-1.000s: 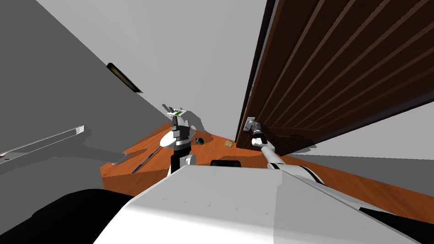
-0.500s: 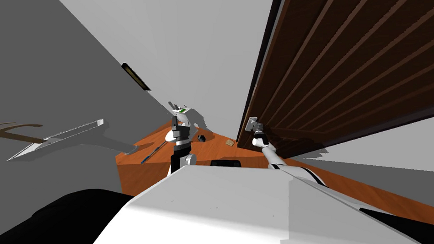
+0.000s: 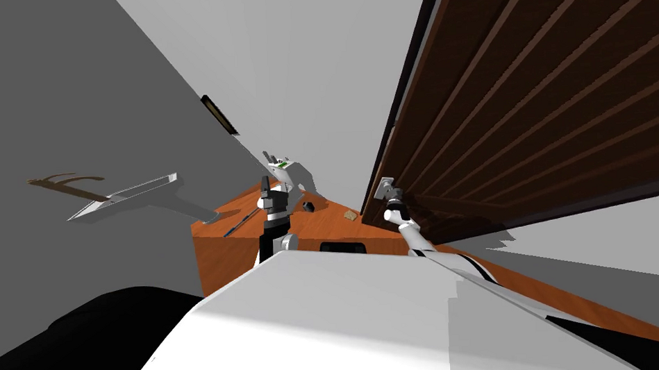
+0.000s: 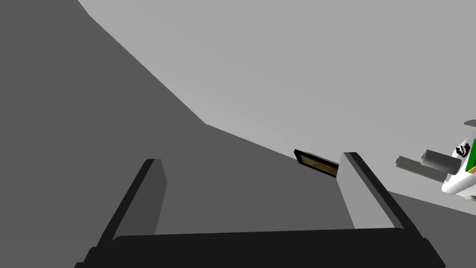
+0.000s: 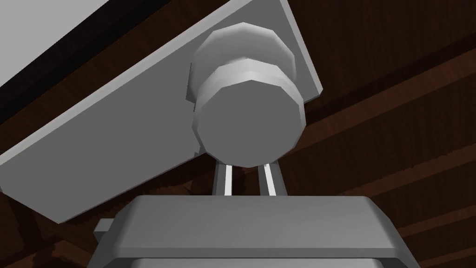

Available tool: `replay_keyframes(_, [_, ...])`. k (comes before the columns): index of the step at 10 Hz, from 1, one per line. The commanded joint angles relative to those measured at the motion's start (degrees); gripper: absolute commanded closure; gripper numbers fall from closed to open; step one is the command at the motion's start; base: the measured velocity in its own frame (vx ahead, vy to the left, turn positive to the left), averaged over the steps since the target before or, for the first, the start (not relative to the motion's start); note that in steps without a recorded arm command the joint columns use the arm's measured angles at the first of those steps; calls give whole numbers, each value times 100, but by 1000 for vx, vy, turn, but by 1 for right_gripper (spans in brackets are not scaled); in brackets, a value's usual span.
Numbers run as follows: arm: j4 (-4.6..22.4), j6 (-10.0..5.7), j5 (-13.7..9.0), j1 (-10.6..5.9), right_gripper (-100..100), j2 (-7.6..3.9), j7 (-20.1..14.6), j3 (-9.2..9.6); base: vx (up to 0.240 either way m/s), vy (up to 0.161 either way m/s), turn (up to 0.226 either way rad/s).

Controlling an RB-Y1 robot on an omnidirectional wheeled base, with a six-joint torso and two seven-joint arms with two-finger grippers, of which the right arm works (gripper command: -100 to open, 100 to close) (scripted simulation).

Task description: Pull the door open

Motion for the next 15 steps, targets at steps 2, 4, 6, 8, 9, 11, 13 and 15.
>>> replay_keyframes(2, [-118, -21, -261, -38, 100, 17, -383, 30, -55, -31, 107])
replay_keyframes(4, [-139, -16, -430, -19, 100, 5, -627, 32, -70, -46, 132])
replay_keyframes(6, [-159, -10, -595, 0, 100, -8, -851, 34, -46, -25, 96])
replay_keyframes(8, [-260, 100, -831, 152, -100, 69, -1090, 10, -52, -32, 93])
replay_keyframes(9, [-337, 101, -978, 163, -100, 154, -1271, 27, -127, -45, 22])
replay_keyframes(11, [-432, 102, -1163, 177, -100, 260, -1498, 48, -136, -24, -7])
replay_keyframes(13, [-538, 103, -1368, 193, -100, 379, -1750, 71, -96, -14, 108])
replay_keyframes(15, [-649, 105, -1583, 209, -100, 503, -2014, 96, -93, -2, 39])
